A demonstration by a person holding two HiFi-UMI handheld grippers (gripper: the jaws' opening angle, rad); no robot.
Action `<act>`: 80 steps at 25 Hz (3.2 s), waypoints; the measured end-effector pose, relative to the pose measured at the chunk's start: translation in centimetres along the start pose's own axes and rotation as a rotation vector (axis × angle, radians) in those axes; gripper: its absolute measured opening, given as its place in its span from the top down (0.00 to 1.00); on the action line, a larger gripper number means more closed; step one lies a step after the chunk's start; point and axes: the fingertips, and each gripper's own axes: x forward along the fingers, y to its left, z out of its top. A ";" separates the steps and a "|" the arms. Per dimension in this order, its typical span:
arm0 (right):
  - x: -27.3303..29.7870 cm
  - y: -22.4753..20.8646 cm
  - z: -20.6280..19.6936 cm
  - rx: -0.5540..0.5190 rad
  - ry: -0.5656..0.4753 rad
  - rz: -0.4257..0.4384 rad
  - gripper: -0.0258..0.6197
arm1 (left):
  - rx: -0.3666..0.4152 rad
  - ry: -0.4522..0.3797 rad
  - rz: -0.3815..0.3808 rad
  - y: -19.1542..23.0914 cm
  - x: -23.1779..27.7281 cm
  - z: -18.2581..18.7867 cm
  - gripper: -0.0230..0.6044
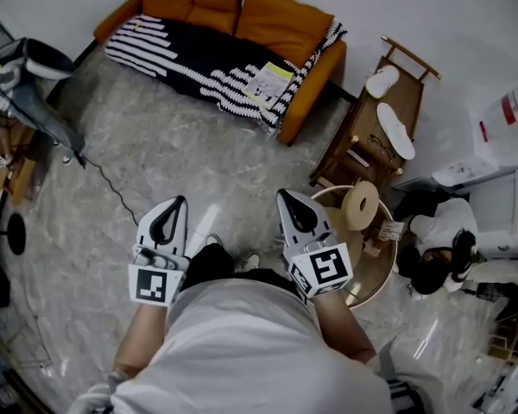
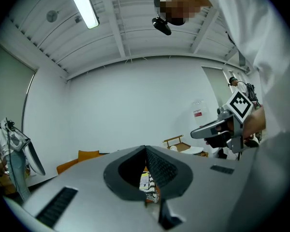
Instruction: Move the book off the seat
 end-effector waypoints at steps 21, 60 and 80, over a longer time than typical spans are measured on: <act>19.5 -11.8 2.1 -0.001 0.122 -0.130 0.93 | -0.107 -0.033 -0.202 11.6 25.9 -3.6 0.93; 38.6 -31.7 -1.6 0.076 0.217 -0.166 0.93 | -0.235 0.096 -0.295 15.9 52.4 -10.0 0.94; 47.0 -35.8 -17.5 0.172 0.269 -0.135 0.93 | -0.288 0.307 -0.366 14.7 61.7 -33.5 0.94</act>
